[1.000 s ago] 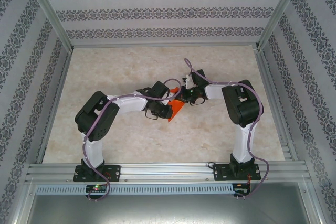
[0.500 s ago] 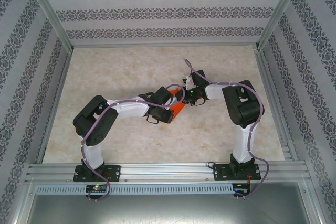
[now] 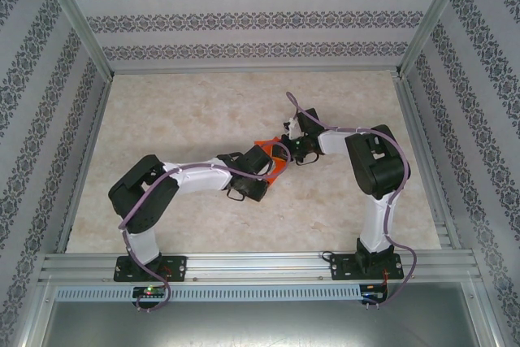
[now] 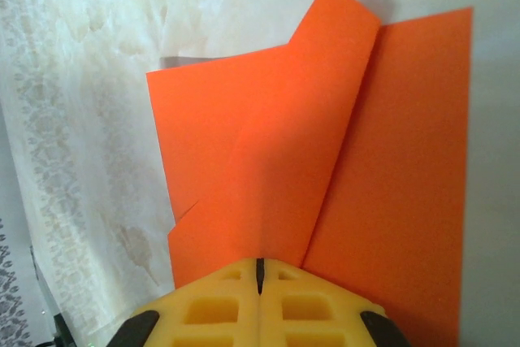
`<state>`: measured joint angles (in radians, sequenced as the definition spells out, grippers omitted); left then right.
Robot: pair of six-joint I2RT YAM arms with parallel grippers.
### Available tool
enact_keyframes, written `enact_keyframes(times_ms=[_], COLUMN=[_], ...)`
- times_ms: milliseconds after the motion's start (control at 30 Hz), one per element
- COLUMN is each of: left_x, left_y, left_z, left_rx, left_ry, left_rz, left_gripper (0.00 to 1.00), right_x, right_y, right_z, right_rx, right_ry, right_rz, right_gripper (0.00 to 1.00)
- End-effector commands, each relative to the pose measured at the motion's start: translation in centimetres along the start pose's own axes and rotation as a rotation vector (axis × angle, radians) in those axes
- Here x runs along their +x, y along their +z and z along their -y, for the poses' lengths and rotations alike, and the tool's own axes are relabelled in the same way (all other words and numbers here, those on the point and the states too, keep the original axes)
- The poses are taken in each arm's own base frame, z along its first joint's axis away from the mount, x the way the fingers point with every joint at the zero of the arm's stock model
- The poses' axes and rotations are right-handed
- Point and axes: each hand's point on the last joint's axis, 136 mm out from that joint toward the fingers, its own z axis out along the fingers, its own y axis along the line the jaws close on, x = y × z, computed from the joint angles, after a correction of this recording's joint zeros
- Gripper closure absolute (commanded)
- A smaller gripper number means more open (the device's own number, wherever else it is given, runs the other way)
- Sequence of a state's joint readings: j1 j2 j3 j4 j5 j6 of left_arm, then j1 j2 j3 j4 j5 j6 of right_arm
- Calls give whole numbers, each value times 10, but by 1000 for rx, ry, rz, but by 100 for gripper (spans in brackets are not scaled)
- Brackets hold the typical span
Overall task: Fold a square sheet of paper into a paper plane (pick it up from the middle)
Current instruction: Fourth fold the wing at the center of the table.
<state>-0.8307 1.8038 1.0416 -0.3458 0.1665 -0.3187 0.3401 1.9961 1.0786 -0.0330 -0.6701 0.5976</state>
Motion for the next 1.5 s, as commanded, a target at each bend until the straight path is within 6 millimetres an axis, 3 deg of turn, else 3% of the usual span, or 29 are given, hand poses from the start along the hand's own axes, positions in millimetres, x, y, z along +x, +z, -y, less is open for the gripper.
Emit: enact_keyframes(times_ms=[0,133,267,567,667,833,1100,1467], left_x=[70,69,47,-38,-62,-80,-64,-18], left_y=[-1,-2,-16,-48,-47,-27,4,16], left_z=[-5,-5,-4,6,11,5,-11,-17], left_rx=[-41,-42,-46,99,144,156,116,132], left_ry=[-6,-12,-30,-123,-130,-133,-132,-163], left_rz=[-239,-229,-148,92,131,137,58,-27], left_gripper=[87,87,87,87,87,89,90,90], right_x=[3,5,8,12,13,13,11,3], right_y=[-2,0,4,5,6,6,7,1], right_z=[46,44,39,32,31,28,28,30], right_rx=[165,156,137,107,99,92,81,77], right_ry=[43,37,29,25,31,26,29,38], right_rz=[28,24,14,9,7,7,11,31], right_gripper=[95,95,95,96,96,95,95,95])
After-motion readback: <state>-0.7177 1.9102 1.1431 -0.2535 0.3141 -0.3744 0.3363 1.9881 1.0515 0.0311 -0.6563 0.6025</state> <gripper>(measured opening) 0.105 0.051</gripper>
